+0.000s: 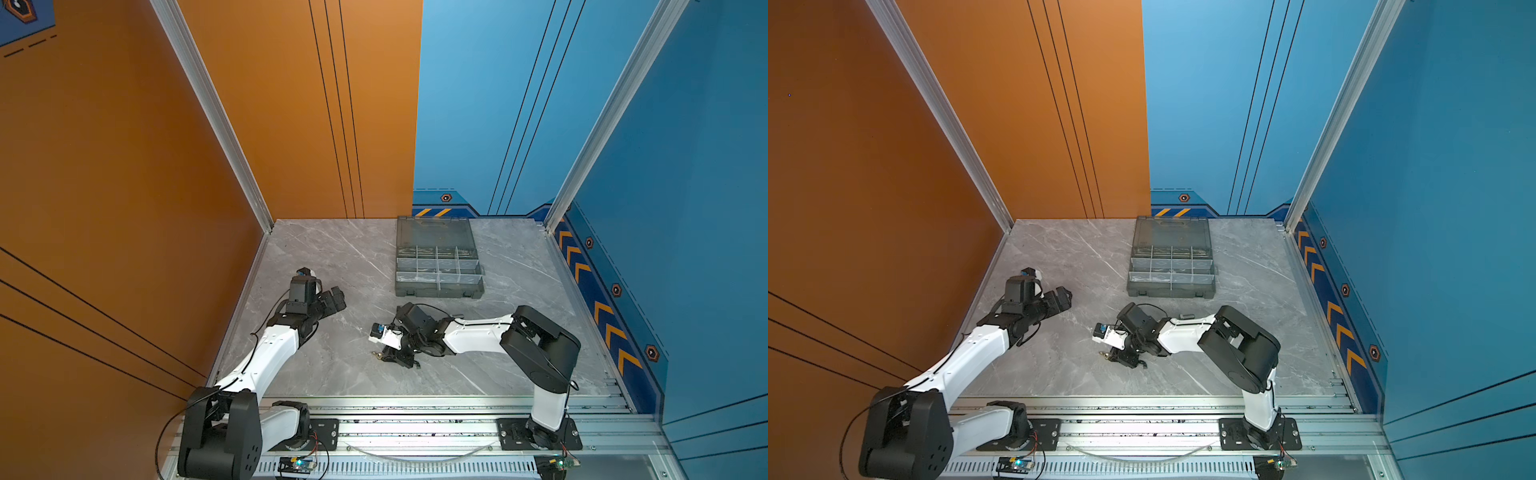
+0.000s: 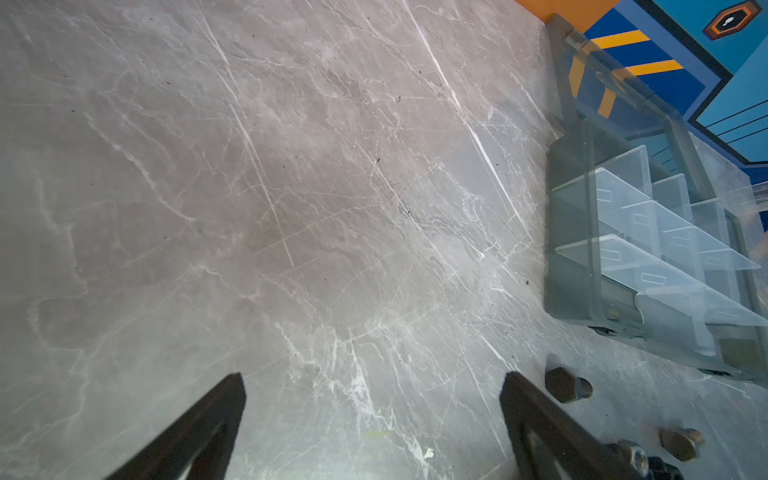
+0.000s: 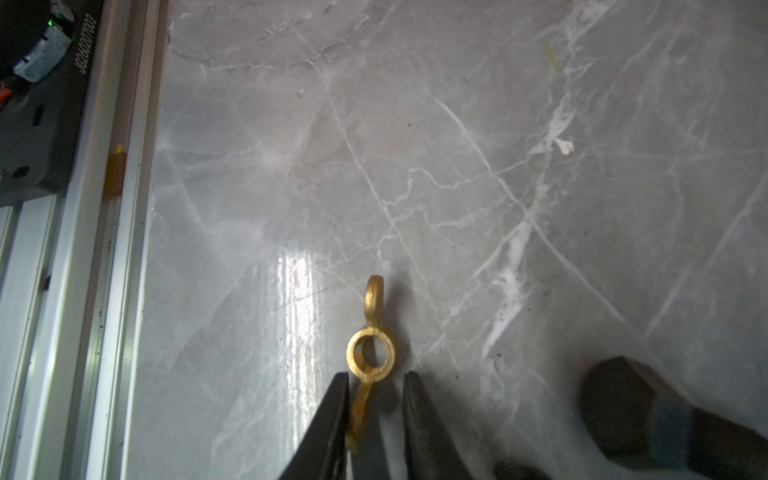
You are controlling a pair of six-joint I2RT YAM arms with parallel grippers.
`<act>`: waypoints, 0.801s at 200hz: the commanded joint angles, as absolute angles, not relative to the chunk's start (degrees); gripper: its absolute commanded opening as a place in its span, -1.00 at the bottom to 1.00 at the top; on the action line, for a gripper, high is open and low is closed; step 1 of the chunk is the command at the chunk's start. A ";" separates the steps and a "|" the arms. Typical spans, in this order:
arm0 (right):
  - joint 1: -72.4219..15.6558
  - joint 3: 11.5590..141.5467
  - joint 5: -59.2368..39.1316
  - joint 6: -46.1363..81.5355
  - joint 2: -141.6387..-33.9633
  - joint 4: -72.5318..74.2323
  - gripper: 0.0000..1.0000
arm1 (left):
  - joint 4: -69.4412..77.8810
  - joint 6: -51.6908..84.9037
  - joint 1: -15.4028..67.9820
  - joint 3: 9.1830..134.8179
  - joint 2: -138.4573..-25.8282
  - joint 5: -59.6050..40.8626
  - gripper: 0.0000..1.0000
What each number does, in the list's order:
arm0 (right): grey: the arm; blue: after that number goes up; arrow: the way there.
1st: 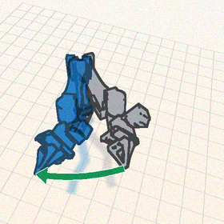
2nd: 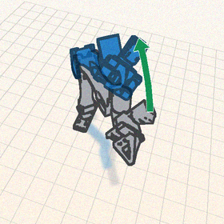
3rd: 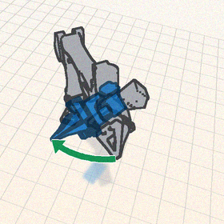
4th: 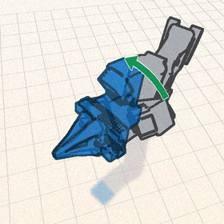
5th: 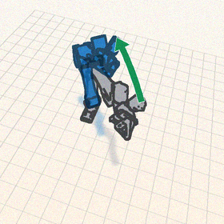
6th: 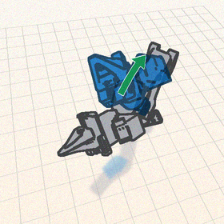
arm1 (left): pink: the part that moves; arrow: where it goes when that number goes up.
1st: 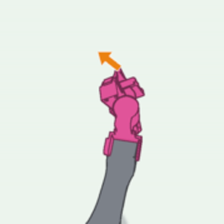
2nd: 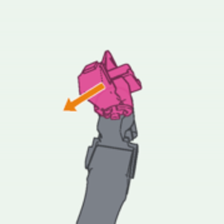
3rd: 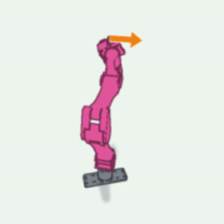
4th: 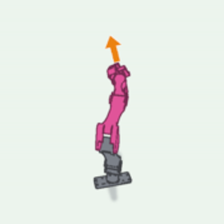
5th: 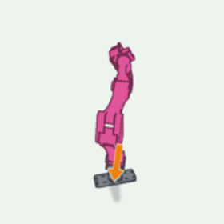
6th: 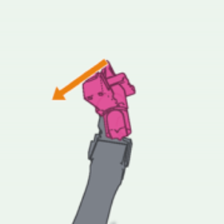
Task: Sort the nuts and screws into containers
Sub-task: 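Lower the right gripper and close it on the brass wing nut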
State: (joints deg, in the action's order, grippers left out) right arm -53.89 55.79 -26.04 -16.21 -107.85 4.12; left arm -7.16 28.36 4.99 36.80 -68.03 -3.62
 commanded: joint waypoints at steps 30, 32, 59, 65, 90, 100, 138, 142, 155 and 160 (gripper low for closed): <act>-53.44 56.95 -24.53 -15.29 -108.62 2.88 -0.68 | -8.61 27.84 4.38 37.05 -67.68 -4.41 0.95; -53.44 56.95 -24.46 -15.25 -108.63 2.81 -0.69 | -8.61 27.86 4.39 37.06 -67.68 -4.42 0.95; -53.44 57.04 -24.52 -14.93 -108.10 2.40 -0.78 | -8.96 27.70 4.31 37.09 -67.59 -4.48 0.95; -53.49 57.04 -24.63 -14.94 -107.93 2.31 -0.81 | -9.10 27.71 4.33 37.17 -67.59 -4.47 0.95; -53.43 57.17 -24.79 -14.94 -107.16 1.81 -0.90 | -9.35 27.59 4.16 37.27 -67.49 -4.31 0.95; -53.42 57.22 -24.87 -14.92 -106.69 1.63 -0.95 | -9.49 27.52 4.14 37.26 -67.34 -4.31 0.95; -53.11 58.31 -26.86 -14.25 -103.70 0.49 -1.00 | -9.66 27.60 4.07 37.29 -66.45 -4.49 0.95; -53.02 58.61 -27.10 -13.99 -103.29 0.49 -1.00 | -9.59 27.68 4.02 37.27 -66.42 -4.60 0.95; -52.67 59.14 -27.99 -13.41 -101.82 0.48 -1.00 | -9.36 27.93 3.94 37.29 -66.02 -5.00 0.95; -52.50 59.39 -28.26 -13.12 -101.32 0.61 -1.00 | -9.26 27.88 3.96 37.23 -65.84 -5.21 0.95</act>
